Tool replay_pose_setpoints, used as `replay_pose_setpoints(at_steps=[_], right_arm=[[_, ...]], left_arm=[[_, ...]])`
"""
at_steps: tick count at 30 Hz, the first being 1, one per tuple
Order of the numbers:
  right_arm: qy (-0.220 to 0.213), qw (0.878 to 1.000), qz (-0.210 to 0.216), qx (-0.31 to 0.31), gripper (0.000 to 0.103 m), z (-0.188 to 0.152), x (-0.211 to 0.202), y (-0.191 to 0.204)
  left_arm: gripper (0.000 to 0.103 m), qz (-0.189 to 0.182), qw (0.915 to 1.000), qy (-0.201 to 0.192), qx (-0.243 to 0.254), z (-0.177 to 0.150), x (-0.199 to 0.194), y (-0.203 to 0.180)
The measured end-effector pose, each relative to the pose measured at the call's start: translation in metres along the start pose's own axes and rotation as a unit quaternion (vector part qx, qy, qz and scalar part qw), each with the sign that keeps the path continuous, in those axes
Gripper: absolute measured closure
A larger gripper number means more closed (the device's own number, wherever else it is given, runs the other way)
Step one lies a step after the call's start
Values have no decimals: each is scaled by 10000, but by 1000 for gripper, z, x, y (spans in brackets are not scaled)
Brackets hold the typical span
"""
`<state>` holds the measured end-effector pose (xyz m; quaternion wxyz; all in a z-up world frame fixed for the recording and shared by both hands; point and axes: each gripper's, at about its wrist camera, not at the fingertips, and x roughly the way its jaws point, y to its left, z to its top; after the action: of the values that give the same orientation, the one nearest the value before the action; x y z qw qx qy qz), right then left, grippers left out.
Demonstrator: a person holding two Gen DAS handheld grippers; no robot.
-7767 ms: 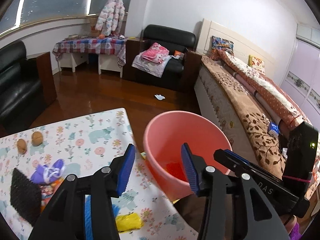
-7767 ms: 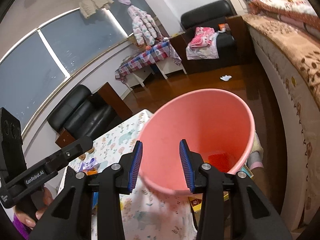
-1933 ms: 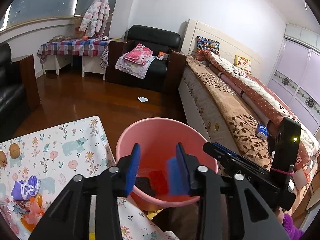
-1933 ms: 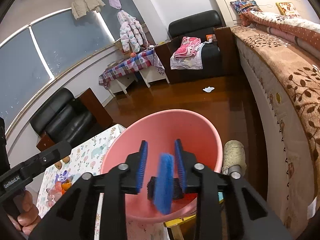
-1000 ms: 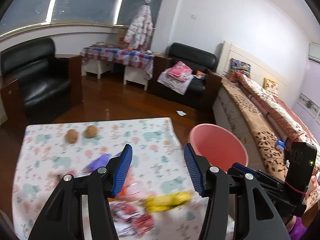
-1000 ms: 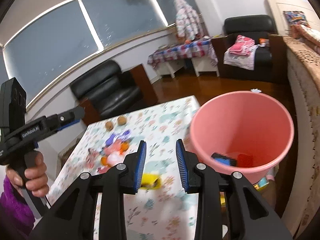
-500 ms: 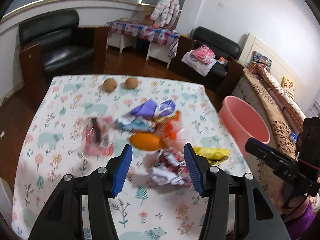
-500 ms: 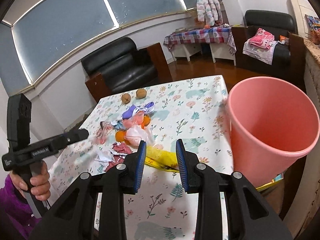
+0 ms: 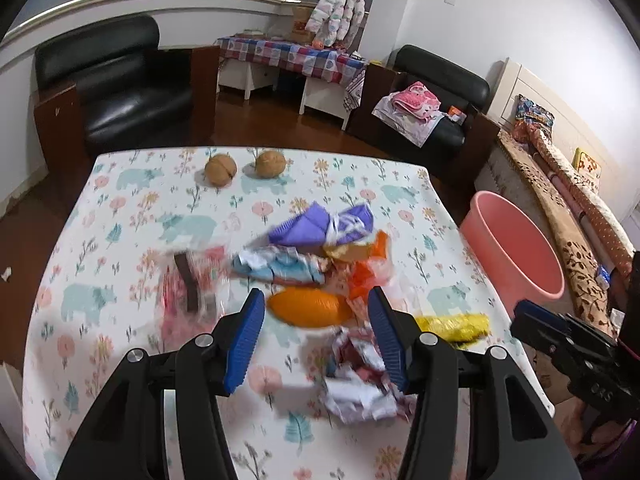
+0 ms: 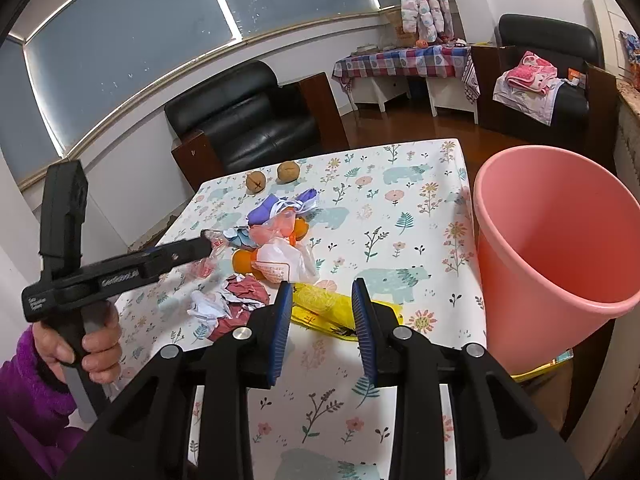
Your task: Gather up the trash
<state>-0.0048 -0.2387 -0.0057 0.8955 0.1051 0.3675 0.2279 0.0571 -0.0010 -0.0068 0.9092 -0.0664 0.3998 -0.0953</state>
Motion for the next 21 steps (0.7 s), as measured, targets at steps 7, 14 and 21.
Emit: replay_pose_setpoints(at_steps=[7,14,21], right_arm=[[97,9999,53,-18,72,1,9,0],[223,9997,43,-16,72,4,22,1],[347,9994,-52,22,72,8,32,-6]], left_arm=[[50,68,9960,220,858,24,34,10],[50,-39,9906,608,1225,30,70,19],[46,-209,9880,695,1364,23,84,25]])
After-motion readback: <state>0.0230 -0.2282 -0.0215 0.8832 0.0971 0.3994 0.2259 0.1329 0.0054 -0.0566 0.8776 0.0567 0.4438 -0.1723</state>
